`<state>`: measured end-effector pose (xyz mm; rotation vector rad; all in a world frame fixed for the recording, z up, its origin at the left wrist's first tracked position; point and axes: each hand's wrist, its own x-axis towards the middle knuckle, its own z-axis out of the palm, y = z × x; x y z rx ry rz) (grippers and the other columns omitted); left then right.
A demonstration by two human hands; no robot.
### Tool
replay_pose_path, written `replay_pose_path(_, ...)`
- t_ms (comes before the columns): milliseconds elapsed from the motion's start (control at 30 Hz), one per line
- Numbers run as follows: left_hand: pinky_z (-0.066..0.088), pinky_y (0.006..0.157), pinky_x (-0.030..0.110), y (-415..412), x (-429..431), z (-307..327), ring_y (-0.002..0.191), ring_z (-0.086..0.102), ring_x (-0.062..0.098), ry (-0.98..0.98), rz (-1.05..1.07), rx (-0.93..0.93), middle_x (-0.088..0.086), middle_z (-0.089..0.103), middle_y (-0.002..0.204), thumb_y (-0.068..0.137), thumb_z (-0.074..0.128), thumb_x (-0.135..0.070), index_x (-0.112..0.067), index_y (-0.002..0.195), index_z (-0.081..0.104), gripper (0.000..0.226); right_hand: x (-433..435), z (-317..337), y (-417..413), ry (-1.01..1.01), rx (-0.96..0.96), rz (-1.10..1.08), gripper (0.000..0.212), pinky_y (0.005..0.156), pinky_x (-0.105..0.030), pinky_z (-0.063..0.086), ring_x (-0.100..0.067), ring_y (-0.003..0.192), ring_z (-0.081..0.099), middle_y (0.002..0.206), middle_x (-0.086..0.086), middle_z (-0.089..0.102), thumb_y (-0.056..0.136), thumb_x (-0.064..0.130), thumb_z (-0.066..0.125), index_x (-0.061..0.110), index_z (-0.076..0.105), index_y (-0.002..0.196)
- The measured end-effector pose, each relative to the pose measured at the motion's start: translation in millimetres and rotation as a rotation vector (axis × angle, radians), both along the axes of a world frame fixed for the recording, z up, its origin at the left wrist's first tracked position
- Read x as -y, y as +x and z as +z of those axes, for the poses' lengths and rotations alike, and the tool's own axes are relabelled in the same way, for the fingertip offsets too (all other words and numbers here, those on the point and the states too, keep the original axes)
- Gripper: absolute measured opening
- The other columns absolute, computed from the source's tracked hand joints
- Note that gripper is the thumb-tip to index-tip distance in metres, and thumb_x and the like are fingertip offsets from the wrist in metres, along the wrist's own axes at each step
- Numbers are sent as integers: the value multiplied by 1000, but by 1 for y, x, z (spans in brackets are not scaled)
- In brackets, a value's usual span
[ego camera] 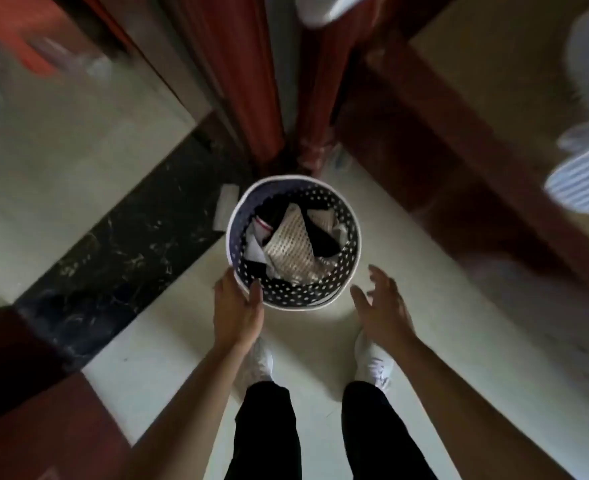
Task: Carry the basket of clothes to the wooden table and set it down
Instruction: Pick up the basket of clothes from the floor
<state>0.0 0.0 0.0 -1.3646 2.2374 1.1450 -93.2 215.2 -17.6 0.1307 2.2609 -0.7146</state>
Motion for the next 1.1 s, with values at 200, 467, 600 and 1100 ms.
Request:
replay_pose_path(200, 40, 112, 51, -7, 21, -94, 140, 42, 37, -48, 87, -54, 19, 40, 155, 90, 64, -22, -7, 154, 28, 75, 27, -83, -3, 20, 99, -179, 102, 116, -52, 39, -41, 148, 41, 168, -18, 26, 92, 55, 64, 13, 7, 165)
replay_pose_path(467, 40, 114, 52, 19, 6, -98, 144, 43, 29, 109, 163, -114, 7, 38, 161, 90, 59, -26, -21, 158, 19, 79, 26, -99, 16, -162, 150, -398, 72, 83, -58, 62, -33, 111, 67, 120, 6, 65, 86, 11, 65, 39, 36, 145)
replay_pose_path(600, 47, 107, 47, 23, 2, -41, 130, 56, 31, 240, 309, 25, 7, 53, 147, 93, 61, -24, -20, 154, 25, 71, 17, -36, -3, -134, 143, -306, 71, 93, -52, 60, -25, 114, 66, 128, 4, 68, 86, 16, 69, 39, 44, 149)
replay_pose_path(1100, 47, 84, 37, 5, 31, 325, 93, 60, 27, 62, 336, -78, 15, 65, 101, 103, 47, -35, 2, 114, 66, 43, -48, 357, 4, -185, 140, -69, 46, 98, -48, 55, -20, 120, 66, 130, 0, 69, 89, 17, 70, 18, 61, 133)
